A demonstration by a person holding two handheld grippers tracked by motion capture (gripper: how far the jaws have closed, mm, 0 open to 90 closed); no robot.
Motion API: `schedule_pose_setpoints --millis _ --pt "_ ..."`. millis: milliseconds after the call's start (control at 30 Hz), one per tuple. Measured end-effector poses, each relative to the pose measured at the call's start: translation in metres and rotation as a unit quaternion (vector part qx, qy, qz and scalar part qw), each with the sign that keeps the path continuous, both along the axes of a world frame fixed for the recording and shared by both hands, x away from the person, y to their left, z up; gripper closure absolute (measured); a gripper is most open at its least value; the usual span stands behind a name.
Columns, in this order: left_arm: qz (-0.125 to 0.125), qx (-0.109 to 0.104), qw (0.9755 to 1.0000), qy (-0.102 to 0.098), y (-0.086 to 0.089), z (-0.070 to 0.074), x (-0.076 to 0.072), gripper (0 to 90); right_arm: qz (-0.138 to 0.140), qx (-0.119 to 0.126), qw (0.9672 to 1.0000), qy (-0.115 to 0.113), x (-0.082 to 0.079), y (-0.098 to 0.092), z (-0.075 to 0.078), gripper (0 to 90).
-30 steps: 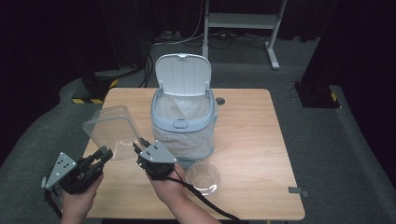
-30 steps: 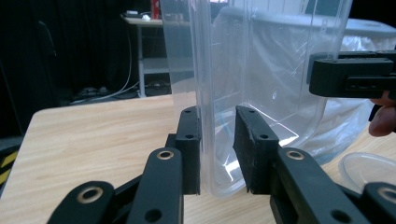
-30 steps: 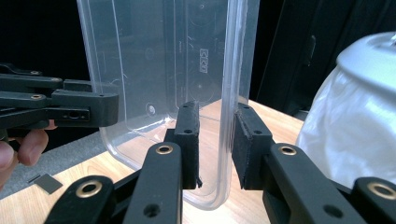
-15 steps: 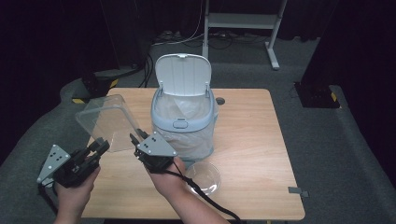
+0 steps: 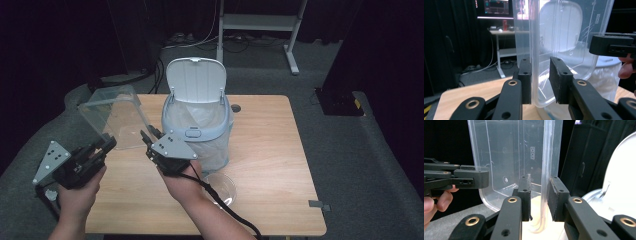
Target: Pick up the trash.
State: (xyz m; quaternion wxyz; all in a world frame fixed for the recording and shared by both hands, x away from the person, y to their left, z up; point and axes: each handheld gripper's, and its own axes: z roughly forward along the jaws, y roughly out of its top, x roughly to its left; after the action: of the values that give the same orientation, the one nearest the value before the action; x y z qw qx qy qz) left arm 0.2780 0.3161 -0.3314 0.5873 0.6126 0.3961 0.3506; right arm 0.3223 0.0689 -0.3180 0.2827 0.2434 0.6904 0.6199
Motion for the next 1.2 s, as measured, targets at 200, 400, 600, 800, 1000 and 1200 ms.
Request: schedule_pose_setpoints --millis 200,400,600,800,1000,1200 --pt "-0.011 -0.006 0.9998 -0.015 -0.015 0.014 0.01 72.3 -0.013 0.013 0.9998 -0.005 0.007 -0.015 0.015 73.7" --pt "-0.03 -0.006 0.9991 -0.029 -0.029 0.028 0.019 72.4 -0.026 0.021 0.9992 -0.023 0.006 -0.031 0.029 73.6" --pt "-0.047 -0.005 0.9983 -0.033 -0.045 0.034 0.033 72.3 -0.044 0.022 0.9984 -0.026 0.01 -0.048 0.036 73.6" --pt "-0.063 -0.005 0.9975 -0.031 -0.062 0.035 0.047 72.3 -0.061 0.018 0.9977 -0.027 0.017 -0.065 0.04 73.6" --pt "-0.076 -0.002 0.9968 -0.026 -0.079 0.035 0.062 72.0 -0.076 0.019 0.9966 -0.026 0.024 -0.082 0.04 73.6" --pt "-0.082 0.004 0.9963 -0.023 -0.092 0.035 0.072 71.9 -0.086 0.021 0.9957 -0.024 0.031 -0.095 0.038 73.3"
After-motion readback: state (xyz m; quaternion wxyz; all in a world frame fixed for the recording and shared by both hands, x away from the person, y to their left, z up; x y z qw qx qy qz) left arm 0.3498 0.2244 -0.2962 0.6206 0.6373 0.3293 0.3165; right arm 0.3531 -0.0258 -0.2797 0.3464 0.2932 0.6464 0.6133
